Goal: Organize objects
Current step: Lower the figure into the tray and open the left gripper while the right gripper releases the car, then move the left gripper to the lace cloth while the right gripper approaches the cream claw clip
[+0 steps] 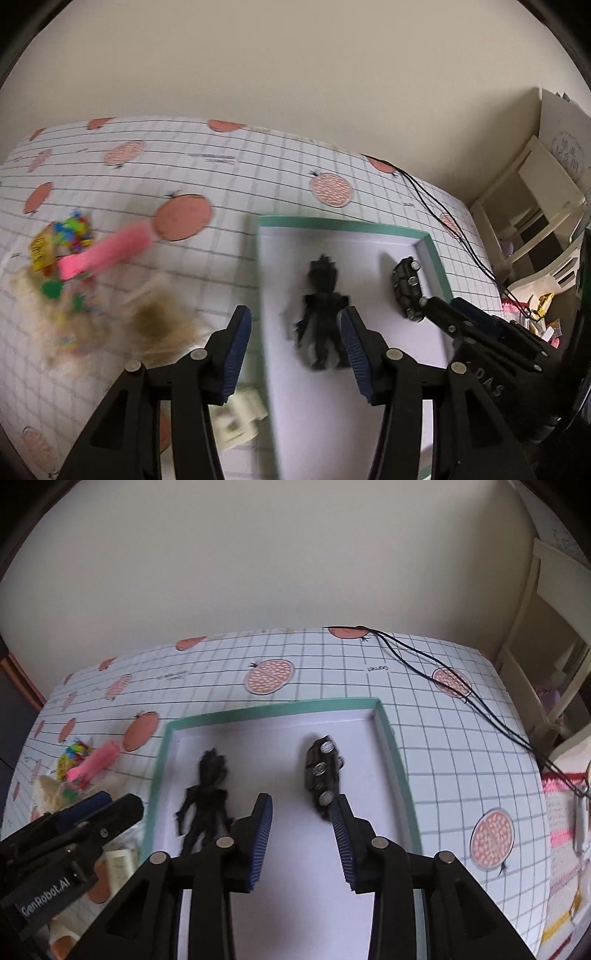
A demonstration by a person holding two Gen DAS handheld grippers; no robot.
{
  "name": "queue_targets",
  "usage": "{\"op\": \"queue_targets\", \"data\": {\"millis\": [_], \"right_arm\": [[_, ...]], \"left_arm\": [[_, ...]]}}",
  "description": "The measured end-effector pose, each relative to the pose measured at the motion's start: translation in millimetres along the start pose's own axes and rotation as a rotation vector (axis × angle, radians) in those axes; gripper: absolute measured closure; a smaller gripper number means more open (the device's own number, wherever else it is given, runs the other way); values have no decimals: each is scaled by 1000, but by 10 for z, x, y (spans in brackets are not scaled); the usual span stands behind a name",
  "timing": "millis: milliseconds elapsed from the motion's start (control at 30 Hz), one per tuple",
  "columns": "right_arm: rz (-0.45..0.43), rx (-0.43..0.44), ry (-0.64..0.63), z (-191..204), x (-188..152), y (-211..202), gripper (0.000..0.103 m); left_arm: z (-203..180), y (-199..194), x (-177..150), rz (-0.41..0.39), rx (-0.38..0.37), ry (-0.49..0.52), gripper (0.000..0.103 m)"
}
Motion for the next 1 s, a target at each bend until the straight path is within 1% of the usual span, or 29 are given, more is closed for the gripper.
{"op": "queue_targets", "data": {"millis": [167, 267, 400, 567, 633, 733, 800, 867, 900, 1000], "right_arm": [[-26, 24, -7, 217, -106, -161, 66], [-31, 40, -13, 359, -174, -212, 66], [-35, 66, -42, 581, -246, -259, 66], [-38, 85, -73, 806, -291, -313, 66], [-38, 95, -84, 886, -305, -324, 66], [-35, 102, -101, 973, -329, -330, 66], [-35, 108, -109, 1016, -348, -330, 66], [-28, 110, -121, 1067, -365, -319, 66], [-25, 113, -125, 1092, -370, -309, 66], [-15, 123, -132, 1153, -380, -279, 66]], "left_arm": [[363, -246, -51, -18, 23, -44, 51], [616, -358, -60, -28, 56, -74, 51], [931, -513, -66, -42, 72, -134, 51], [1290, -612, -56, -64, 125, -178, 51], [1422, -615, -53, -59, 124, -207, 51], [1568, -634, -63, -54, 118, -250, 50], [1625, -642, -49, -55, 116, -261, 50], [1678, -670, -35, -67, 121, -267, 47], [1704, -685, -30, -76, 125, -272, 43], [1782, -700, -23, -81, 121, -299, 43]]}}
Point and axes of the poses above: each gripper's, at about its wrist camera, not at the fingertips, and y roughly the way its jaws point, z to its left, x to its top, the point moved 7 cm from there along y, roughly the way its jaws point, and after that the axes turned 15 degrees about -y, right-handed, at the moved point
